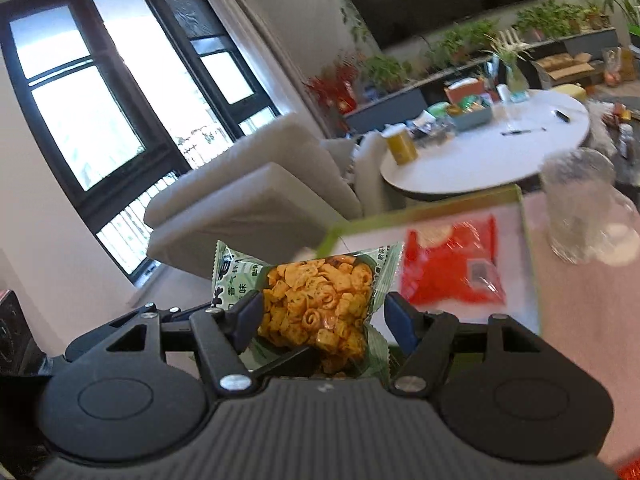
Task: Organize snacks
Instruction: 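Lower the green puff bag into the box beside the red bag and release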
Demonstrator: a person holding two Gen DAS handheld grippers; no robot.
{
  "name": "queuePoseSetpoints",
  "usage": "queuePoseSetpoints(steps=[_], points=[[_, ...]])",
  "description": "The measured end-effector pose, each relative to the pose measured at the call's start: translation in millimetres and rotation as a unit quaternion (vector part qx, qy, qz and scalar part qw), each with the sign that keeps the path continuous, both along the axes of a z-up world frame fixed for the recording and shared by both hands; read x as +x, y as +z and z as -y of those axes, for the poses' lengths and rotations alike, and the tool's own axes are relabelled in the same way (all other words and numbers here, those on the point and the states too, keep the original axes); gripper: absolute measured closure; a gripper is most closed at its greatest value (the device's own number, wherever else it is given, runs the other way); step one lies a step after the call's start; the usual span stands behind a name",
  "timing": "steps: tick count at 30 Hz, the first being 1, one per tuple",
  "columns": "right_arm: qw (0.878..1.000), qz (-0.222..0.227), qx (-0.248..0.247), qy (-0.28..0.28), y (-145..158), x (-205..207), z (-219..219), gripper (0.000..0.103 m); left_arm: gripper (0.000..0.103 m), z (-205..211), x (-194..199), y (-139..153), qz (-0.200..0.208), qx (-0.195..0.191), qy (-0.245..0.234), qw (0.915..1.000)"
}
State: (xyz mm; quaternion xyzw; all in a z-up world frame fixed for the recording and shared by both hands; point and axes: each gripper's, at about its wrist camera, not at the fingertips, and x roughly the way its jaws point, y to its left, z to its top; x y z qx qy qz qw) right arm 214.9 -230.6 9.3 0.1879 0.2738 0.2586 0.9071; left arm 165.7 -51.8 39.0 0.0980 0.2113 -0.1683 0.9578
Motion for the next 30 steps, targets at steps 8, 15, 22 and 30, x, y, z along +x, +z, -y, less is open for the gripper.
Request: queuePoseSetpoints(steps=[8, 15, 22, 30], points=[[1.0, 0.001, -0.012, 0.013, -11, 39, -18, 0.044, 0.023, -16, 44, -14, -0.018, 0.008, 0.015, 0.9997], [0.999, -0.025, -0.026, 0.017, -32, 64, -31, 0.044, 0.023, -21, 78, -42, -0.045, 0.017, 0.026, 0.9985], [0.998, -0.038, -0.042, 0.032, -46, 73, -44, 0.044, 0.022, -26, 85, -61, -0.056, 0.035, 0.036, 0.9972], [0.998, -0.049, -0.044, 0.007, -43, 64, -31, 0.044, 0.022, -36, 68, -63, -0.064, 0.013, 0.055, 0.9963]])
